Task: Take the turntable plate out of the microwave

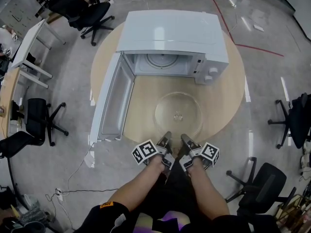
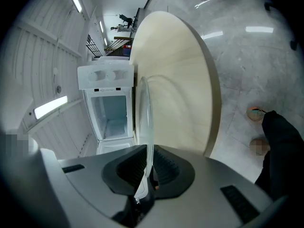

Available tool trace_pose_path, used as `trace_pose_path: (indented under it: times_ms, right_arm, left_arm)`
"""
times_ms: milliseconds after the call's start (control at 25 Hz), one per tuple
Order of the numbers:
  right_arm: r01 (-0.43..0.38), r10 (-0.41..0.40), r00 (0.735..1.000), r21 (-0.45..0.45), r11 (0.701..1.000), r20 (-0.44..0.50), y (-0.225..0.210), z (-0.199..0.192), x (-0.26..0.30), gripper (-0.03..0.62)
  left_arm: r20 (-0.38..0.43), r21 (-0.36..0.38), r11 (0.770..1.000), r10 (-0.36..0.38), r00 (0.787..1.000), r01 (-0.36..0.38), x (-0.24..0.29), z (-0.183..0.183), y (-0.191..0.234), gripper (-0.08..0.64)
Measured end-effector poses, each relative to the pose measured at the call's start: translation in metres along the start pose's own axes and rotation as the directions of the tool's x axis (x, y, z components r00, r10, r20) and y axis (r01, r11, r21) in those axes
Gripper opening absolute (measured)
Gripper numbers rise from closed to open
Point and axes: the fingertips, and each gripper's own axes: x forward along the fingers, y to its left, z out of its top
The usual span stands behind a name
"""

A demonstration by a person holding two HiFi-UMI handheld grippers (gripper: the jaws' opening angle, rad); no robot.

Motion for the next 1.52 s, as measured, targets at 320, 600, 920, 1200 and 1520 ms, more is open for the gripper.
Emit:
trace_pose_path:
  times_ms: [320,600,920,1200,1520]
  right_arm:
    - [0.028,-0.028,0.999,0.018,0.999,0.016,-0.005,0.003,-0.005,0.054]
    - [0.073,-0.073,0.997,0.013,0.997,0.02,-0.011,0.007,-0.003,0.054]
    - [0.193,-0.193,0.981,-0.027,0.981,0.002,-0.022,0.009,-0.003,0.055]
    - [0.436,-0.451,0.892,-0.193,0.879,-0.038,-0.025,0.007,-0.003,0.091]
    - [0.559,-0.581,0.812,-0.216,0.801,-0.054,-0.027,0.006,-0.012,0.114]
  left_arm:
    - [-0.136,0.071,0.996,0.057,0.989,-0.048,0.0,-0.011,0.007,0.097]
    - [-0.257,0.18,0.979,0.136,0.957,-0.091,-0.002,-0.017,0.012,0.106]
    - [-0.26,0.212,0.971,0.165,0.951,-0.11,-0.028,-0.027,0.019,0.106]
    - [-0.214,0.294,0.954,0.126,0.969,-0.059,-0.056,-0.018,-0.003,0.106]
    - [-0.153,0.352,0.936,0.07,0.986,-0.012,-0.092,0.001,-0.03,0.106]
